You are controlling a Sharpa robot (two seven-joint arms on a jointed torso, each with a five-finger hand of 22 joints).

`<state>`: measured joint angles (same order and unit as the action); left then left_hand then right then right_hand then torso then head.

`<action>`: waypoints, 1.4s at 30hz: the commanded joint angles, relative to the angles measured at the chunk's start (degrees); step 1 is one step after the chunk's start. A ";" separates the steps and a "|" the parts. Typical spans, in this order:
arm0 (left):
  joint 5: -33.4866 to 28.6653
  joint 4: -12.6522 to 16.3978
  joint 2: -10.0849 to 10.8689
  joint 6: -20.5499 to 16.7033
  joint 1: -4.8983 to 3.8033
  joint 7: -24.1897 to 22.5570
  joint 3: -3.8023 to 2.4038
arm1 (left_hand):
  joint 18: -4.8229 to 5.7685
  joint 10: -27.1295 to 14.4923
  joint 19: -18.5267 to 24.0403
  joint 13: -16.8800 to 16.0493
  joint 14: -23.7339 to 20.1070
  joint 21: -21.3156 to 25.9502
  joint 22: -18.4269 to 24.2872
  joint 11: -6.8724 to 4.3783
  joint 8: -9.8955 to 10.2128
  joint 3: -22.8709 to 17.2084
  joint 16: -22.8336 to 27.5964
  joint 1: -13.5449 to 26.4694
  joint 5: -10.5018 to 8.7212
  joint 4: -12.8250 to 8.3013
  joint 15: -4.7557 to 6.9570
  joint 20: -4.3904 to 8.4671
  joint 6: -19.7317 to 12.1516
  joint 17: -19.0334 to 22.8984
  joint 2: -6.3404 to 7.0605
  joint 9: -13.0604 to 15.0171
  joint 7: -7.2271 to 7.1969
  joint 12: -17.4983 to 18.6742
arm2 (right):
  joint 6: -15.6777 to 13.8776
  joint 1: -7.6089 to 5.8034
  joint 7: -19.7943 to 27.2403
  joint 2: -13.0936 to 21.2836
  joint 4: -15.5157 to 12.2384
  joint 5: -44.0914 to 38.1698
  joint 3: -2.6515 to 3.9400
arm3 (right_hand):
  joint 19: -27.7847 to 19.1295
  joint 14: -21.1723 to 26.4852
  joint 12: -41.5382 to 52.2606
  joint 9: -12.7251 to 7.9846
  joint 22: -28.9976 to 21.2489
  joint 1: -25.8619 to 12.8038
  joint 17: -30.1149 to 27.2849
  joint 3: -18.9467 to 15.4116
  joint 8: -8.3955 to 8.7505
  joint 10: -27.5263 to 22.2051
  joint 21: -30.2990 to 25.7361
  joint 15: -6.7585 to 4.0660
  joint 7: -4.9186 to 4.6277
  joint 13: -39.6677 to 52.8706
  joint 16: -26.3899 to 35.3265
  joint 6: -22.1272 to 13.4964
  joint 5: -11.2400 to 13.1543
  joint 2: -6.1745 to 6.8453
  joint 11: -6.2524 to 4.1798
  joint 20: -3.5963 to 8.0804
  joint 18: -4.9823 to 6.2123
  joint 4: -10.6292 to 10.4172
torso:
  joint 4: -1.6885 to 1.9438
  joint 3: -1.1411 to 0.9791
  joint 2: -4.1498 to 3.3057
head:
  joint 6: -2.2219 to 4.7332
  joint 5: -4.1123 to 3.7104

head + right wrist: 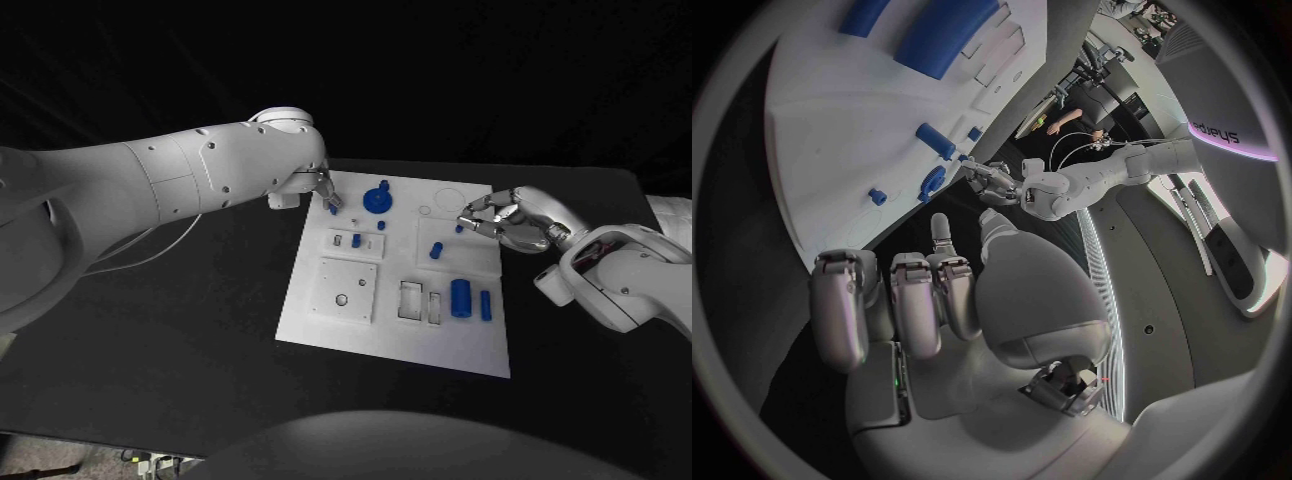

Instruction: Assemble the parts on the task board

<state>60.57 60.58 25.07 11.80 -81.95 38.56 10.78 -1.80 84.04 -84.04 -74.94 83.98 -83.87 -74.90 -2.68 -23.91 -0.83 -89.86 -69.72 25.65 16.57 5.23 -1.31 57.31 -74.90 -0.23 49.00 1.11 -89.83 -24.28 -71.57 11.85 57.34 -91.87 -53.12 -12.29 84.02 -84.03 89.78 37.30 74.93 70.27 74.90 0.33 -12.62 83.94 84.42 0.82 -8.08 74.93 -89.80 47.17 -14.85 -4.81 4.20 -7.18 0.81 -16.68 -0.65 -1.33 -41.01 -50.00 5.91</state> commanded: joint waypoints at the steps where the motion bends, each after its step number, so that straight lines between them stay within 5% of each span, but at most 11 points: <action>1: -0.62 0.05 -0.19 0.49 0.01 -0.82 -0.03 | 0.21 5.96 -2.56 -15.06 6.02 0.35 -13.01 -0.01 0.29 -0.47 -0.14 -0.69 0.69 -0.08 -0.05 -0.05 0.50 -15.10 -0.08 -0.05 -0.07 -0.17 | 0.66 0.04 0.44 -0.02 -0.08 -0.19 -0.01 | 1.35 -5.97 0.22 -0.10 12.83 -0.06 15.10 0.00 -0.13 6.06 0.06 -0.10 0.17 15.07 -0.20 0.17 -0.14 -0.20 -0.18 0.09 0.90 0.30 | -0.02 -0.01 -0.03 | 0.00 0.01; 22: 0.13 2.24 1.40 -0.78 -0.01 -0.07 -0.04 | 0.19 5.96 -2.51 -15.06 6.02 0.38 -12.98 -0.69 -0.10 -4.25 -0.14 -7.38 7.78 -1.57 0.55 0.51 1.52 -15.10 1.77 0.65 -0.83 -0.17 | 0.34 0.04 0.59 0.10 -0.07 -0.18 -0.01 | 1.31 -5.97 0.22 -0.13 12.81 0.03 15.10 0.05 -0.15 6.06 0.01 -0.11 0.18 15.07 -0.20 0.20 -0.33 -0.27 -0.19 0.10 0.92 0.30 | 0.00 -0.03 0.05 | 0.00 0.14; 23: 0.24 2.54 1.61 -0.84 -0.02 -0.02 -0.04 | 0.18 5.96 -2.49 -15.06 6.02 0.40 -12.97 -0.74 0.04 -5.92 -0.14 -8.83 4.73 -1.92 0.65 0.62 1.28 -15.10 1.74 0.67 -0.84 -0.17 | 0.32 0.04 0.60 0.11 -0.08 -0.18 -0.01 | 1.31 -5.97 0.22 -0.13 12.81 0.03 15.10 0.05 -0.15 6.06 0.01 -0.11 0.18 15.07 -0.20 0.20 -0.33 -0.27 -0.19 0.10 0.92 0.30 | -0.02 -0.02 0.04 | 0.00 0.14; 25: 0.41 3.24 2.09 -0.91 -0.06 0.16 -0.04 | 0.20 5.96 -2.45 -15.06 6.02 0.40 -12.97 -0.74 0.43 -12.20 -0.14 -11.62 -6.10 -1.70 0.79 0.86 0.98 -15.10 2.57 0.59 -0.77 -0.17 | 0.27 0.04 0.62 0.15 -0.09 -0.18 -0.01 | 1.31 -5.97 0.22 -0.13 12.80 0.03 15.10 0.05 -0.15 6.06 0.00 -0.11 0.18 15.07 -0.20 0.20 -0.34 -0.28 -0.19 0.10 0.92 0.29 | -0.03 -0.02 0.03 | 0.00 0.11; 26: 0.47 3.64 2.35 -0.96 -0.09 0.29 -0.05 | 0.20 5.96 -2.46 -15.06 6.02 0.37 -12.97 -0.33 0.45 -17.75 -0.14 -11.74 -8.61 -0.72 0.59 0.78 1.20 -15.10 4.68 0.63 -0.57 -0.17 | 0.25 0.04 0.62 0.17 -0.09 -0.18 -0.01 | 1.31 -5.97 0.22 -0.13 12.80 0.03 15.10 0.05 -0.15 6.06 0.00 -0.11 0.18 15.07 -0.20 0.20 -0.34 -0.28 -0.19 0.10 0.92 0.29 | -0.03 -0.01 0.04 | 0.00 0.10; 27: 0.51 3.97 2.57 -0.99 -0.13 0.39 -0.05 | 0.22 5.96 -2.48 -15.06 6.02 0.35 -12.98 -0.35 0.16 -23.33 -0.14 -11.01 -8.62 -0.21 0.31 0.46 1.34 -15.10 7.71 1.02 -0.32 -0.17 | 0.24 0.04 0.62 0.19 -0.09 -0.18 -0.01 | 1.31 -5.97 0.22 -0.13 12.80 0.03 15.10 0.05 -0.15 6.06 0.00 -0.11 0.18 15.07 -0.20 0.20 -0.34 -0.28 -0.19 0.10 0.92 0.29 | -0.02 0.00 0.03 | 0.00 -0.01; 31: 0.64 5.84 3.78 -1.28 -0.45 0.97 -0.06 | 0.21 5.96 -2.51 -15.06 6.02 0.32 -12.98 -0.41 -0.83 -29.80 -0.14 -10.05 -8.37 -1.59 0.44 0.36 2.10 -15.10 9.54 1.96 -0.34 -0.17 | 0.22 0.04 0.60 0.25 -0.08 -0.18 -0.01 | 1.32 -5.97 0.22 -0.14 12.81 0.01 15.10 0.05 -0.15 6.06 0.01 -0.11 0.18 15.07 -0.20 0.20 -0.36 -0.31 -0.19 0.11 0.91 0.26 | -0.01 -0.01 0.03 | 0.00 0.02; 42: -0.37 12.68 7.84 -1.83 -2.03 3.54 -0.08 | 0.17 5.96 -2.45 -15.06 6.02 0.45 -12.94 -0.39 -1.24 -34.11 -0.14 -8.31 -8.68 -3.55 0.39 0.41 2.27 -15.10 10.54 2.54 -0.16 -0.17 | 0.27 0.04 0.50 0.18 0.08 -0.18 -0.01 | 1.31 -5.97 0.22 -0.15 12.81 -0.01 15.10 0.06 -0.15 6.06 0.00 -0.11 0.17 15.07 -0.20 0.19 -0.37 -0.34 -0.19 0.11 0.92 0.23 | 0.00 -0.05 0.11 | 0.00 0.13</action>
<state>60.74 72.39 32.69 10.49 -83.86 39.56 10.72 -1.79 84.05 -84.04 -74.94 83.97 -83.65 -74.90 -3.07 -25.03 -27.72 -89.86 -78.38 17.11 20.03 5.65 -0.69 58.91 -74.93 10.13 51.55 1.37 -89.83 -24.34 -71.57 11.90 57.56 -91.79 -53.10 -12.29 84.02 -84.03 89.78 37.25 74.90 70.27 74.93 0.33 -12.62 83.93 84.42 0.82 -8.08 74.93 -89.80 47.17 -14.85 -4.81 4.20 -7.18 0.81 -16.68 -0.65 -1.36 -40.94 -50.00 6.03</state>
